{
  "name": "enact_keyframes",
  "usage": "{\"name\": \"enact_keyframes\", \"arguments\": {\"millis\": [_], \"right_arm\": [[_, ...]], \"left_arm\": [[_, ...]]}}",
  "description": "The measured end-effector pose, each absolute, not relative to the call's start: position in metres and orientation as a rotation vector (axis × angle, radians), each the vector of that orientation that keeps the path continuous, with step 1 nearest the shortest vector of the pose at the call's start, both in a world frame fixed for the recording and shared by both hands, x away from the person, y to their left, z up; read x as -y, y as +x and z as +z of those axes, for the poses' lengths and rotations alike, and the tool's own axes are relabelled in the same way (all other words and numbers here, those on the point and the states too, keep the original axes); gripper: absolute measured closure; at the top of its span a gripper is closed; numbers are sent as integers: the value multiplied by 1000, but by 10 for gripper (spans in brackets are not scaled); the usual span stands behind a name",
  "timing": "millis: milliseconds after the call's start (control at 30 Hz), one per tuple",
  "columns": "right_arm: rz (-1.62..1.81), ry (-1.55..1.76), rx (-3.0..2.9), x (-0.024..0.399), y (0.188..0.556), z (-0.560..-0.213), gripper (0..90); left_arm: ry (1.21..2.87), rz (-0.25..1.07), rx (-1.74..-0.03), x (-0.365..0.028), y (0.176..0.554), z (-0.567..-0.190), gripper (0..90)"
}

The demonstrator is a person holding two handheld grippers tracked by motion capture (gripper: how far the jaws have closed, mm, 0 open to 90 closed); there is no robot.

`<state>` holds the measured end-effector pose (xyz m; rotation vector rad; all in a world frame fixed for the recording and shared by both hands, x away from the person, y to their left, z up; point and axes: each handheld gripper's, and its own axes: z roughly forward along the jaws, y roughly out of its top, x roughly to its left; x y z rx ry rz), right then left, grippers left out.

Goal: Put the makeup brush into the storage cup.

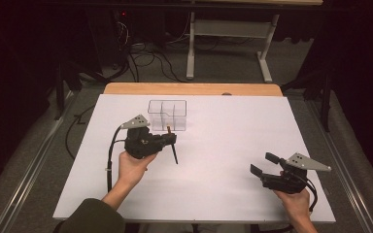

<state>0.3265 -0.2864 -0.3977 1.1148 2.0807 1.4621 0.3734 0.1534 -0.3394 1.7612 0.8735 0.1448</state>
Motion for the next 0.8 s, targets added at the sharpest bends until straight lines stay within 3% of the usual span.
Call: {"name": "enact_keyframes", "arguments": {"millis": [800], "right_arm": [[1462, 1118, -2089, 286, 327, -398, 206]], "left_arm": [[1766, 229, -918, -157, 401, -317, 820]]}}
